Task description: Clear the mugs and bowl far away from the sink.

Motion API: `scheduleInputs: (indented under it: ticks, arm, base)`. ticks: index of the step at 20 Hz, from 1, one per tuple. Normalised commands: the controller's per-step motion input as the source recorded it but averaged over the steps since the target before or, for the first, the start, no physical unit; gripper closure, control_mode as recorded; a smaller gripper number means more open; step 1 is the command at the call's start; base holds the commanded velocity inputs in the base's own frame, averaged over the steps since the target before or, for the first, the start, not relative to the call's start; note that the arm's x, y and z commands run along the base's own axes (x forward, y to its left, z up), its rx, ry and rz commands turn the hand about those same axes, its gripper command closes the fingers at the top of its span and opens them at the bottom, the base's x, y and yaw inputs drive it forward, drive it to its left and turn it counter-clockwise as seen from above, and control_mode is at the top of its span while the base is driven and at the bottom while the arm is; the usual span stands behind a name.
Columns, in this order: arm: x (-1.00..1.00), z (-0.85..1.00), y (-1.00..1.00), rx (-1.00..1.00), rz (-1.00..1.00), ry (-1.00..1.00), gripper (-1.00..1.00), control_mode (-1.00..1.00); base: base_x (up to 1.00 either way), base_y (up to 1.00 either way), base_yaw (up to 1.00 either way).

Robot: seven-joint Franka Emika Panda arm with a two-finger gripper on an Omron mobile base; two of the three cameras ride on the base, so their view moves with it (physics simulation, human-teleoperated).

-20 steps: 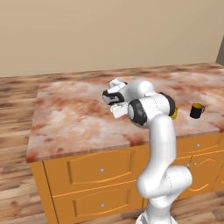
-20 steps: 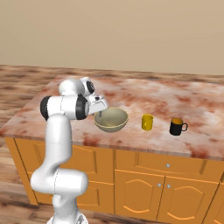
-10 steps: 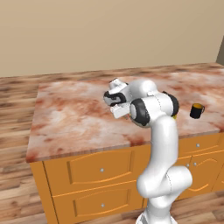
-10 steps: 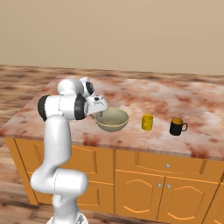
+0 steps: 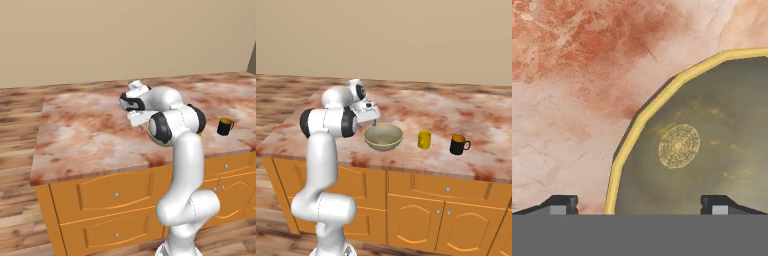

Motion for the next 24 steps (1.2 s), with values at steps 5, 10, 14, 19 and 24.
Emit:
scheduleInputs:
  ticks: [5,10,14,19,24]
  arm:
    - [-0.4,1.0,0.0,0.22,-0.02,-0.02,-1.0,-1.0]
    - [-1.0,0.7,-0.18,0.14,-0.04,-0.28,-1.0,-1.0]
    - [-1.0,0.16,-0.16,0.08,-0.01,-0.52,-1.0,-1.0]
    - [-0.96,0.12,-0.15,0.01,-0.13,-0.28,-1.0,-1.0]
    - [-0.42,0.0,0.0,-0.04,-0.23,0.07,-1.0,-1.0]
  base:
    - [0.0,0.0,0.0]
    - [0.0,0.0,0.0]
    - [0.0,0.0,0.0]
    - [0.0,0.0,0.0]
    - [0.0,0.0,0.0]
